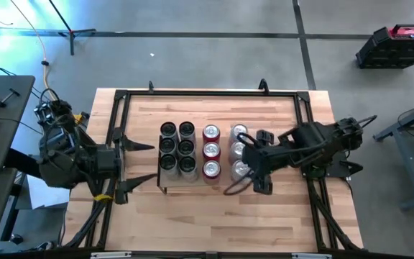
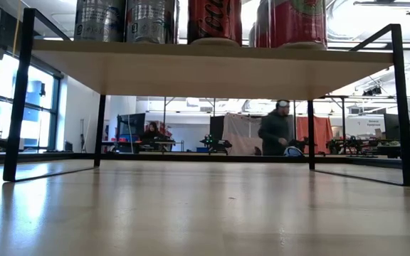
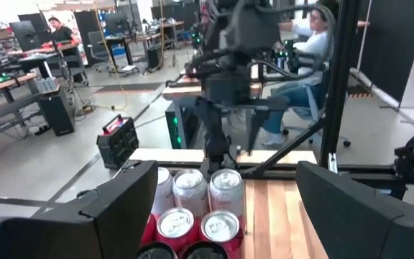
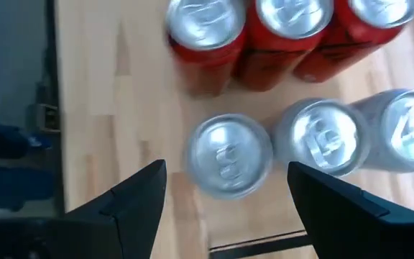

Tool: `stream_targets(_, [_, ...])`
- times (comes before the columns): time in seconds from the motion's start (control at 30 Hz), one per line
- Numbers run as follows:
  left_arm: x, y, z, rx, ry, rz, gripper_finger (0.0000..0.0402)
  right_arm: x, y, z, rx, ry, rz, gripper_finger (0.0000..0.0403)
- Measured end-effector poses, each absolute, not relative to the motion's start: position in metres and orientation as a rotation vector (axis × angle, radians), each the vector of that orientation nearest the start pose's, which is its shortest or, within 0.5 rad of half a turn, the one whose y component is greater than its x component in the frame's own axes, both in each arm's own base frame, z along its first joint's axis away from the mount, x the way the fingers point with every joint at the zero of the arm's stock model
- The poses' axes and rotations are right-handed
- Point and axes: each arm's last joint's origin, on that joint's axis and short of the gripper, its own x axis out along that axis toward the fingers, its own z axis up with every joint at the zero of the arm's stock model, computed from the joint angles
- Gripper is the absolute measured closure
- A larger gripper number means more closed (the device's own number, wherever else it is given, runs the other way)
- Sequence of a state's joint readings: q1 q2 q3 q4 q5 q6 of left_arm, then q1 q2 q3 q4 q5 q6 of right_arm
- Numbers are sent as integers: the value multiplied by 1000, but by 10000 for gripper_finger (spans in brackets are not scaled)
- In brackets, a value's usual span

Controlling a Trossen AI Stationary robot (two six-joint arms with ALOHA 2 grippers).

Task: Place canned beverage on shelf
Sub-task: Return to Home Position

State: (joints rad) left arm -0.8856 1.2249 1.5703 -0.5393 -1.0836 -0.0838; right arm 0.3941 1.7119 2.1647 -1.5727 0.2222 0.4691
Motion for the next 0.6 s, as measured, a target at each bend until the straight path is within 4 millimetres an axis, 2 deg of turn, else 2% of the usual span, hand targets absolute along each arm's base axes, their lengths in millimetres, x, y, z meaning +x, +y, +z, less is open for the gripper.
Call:
stream_targets(0.23, [148,-141,493,17,26,200,78,267,120,440,151,1085,-68,127])
stream_targets(0.4, [142,-133,497,-26,9,199,78,261,135,439,175,1094,-43,127])
stream_targets(0.47, [140,-131,498,-40,9,199,78,260,139,432,176,1118,-53,127])
stream_targets(0.6, [140,-132,493,-19,39,178,78,258,148,407,168,1222,-79,127])
